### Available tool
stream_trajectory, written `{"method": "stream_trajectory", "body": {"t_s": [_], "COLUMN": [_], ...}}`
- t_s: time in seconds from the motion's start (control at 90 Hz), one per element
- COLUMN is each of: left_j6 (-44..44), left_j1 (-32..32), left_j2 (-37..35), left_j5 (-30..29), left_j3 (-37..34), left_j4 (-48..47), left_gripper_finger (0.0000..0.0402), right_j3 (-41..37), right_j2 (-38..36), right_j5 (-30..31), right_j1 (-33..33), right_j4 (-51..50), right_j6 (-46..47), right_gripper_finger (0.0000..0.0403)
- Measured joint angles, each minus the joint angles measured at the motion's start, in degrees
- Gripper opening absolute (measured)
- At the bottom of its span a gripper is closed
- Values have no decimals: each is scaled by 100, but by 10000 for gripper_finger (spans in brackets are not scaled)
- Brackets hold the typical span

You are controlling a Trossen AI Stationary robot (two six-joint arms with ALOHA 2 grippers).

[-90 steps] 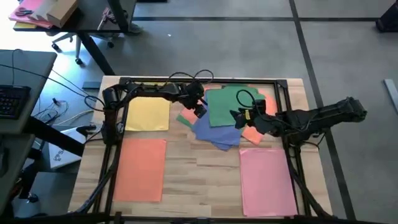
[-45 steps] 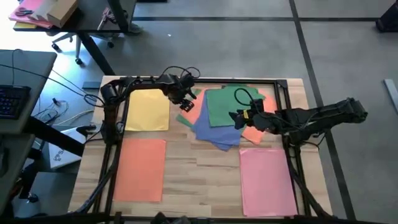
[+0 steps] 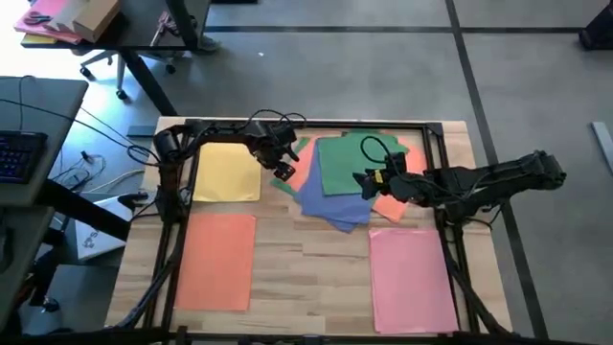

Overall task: Organize paper
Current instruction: Stack the orange paper on top of the other orange paper

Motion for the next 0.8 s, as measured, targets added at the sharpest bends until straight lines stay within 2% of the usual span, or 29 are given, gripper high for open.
{"method": "stream_trajectory", "body": {"t_s": [0.289, 0.578, 0.8], "left_j6": [240, 247, 297], "left_j1": [-12, -12, -9], "left_j2": [47, 50, 50], "left_j5": [-27, 270, 471], "left_j3": [316, 526, 804], "left_j4": [-156, -117, -283], "left_gripper_finger": [106, 12, 6], "right_j3": [0, 0, 0], "right_j2": [0, 0, 0], "right_j5": [59, 118, 29], "right_j1": [0, -1, -69], "right_j4": [1, -1, 0], "right_j6": [20, 20, 23], "right_gripper_finger": [264, 264, 264]}}
